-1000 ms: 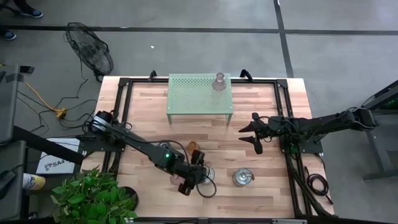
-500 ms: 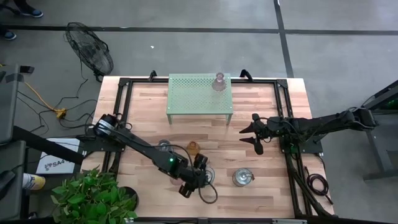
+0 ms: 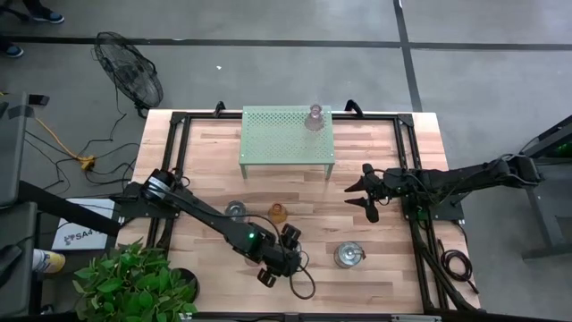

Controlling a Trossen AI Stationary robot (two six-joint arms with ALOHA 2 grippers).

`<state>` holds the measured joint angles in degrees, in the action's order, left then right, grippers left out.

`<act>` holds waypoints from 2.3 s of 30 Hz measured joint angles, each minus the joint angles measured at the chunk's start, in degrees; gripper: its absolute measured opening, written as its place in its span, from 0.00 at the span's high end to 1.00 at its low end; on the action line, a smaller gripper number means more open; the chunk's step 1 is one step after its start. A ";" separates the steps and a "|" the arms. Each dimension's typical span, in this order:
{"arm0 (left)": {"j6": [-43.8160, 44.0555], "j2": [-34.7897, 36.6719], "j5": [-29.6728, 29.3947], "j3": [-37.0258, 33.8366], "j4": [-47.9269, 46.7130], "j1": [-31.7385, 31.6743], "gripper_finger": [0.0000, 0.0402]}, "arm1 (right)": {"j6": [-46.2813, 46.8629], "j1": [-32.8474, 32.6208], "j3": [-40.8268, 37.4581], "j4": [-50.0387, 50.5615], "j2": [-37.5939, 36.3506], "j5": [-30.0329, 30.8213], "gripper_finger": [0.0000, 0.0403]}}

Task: Pick & Place candle stick holders
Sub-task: Put the bottom left silver scented candle on the shelf

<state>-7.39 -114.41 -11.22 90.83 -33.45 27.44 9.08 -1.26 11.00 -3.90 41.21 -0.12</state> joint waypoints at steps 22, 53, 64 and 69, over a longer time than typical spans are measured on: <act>10.62 -0.02 -1.18 3.08 -10.03 1.44 0.53 | 1.15 -0.02 0.00 0.53 -0.02 -0.13 0.58; 19.87 0.20 -3.29 3.23 -19.54 1.86 0.58 | 1.63 -0.02 0.01 0.69 -0.02 -0.09 0.58; 21.26 0.22 -2.01 3.19 -19.66 1.80 0.79 | 1.64 -0.02 0.00 0.70 -0.03 -0.09 0.58; 21.28 0.22 -0.30 3.19 -19.63 1.79 0.84 | 2.49 -0.03 0.00 0.70 -0.02 -0.09 0.58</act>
<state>13.89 -114.19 -11.52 94.02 -53.08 29.23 11.57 -1.29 11.00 -3.20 41.19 -0.21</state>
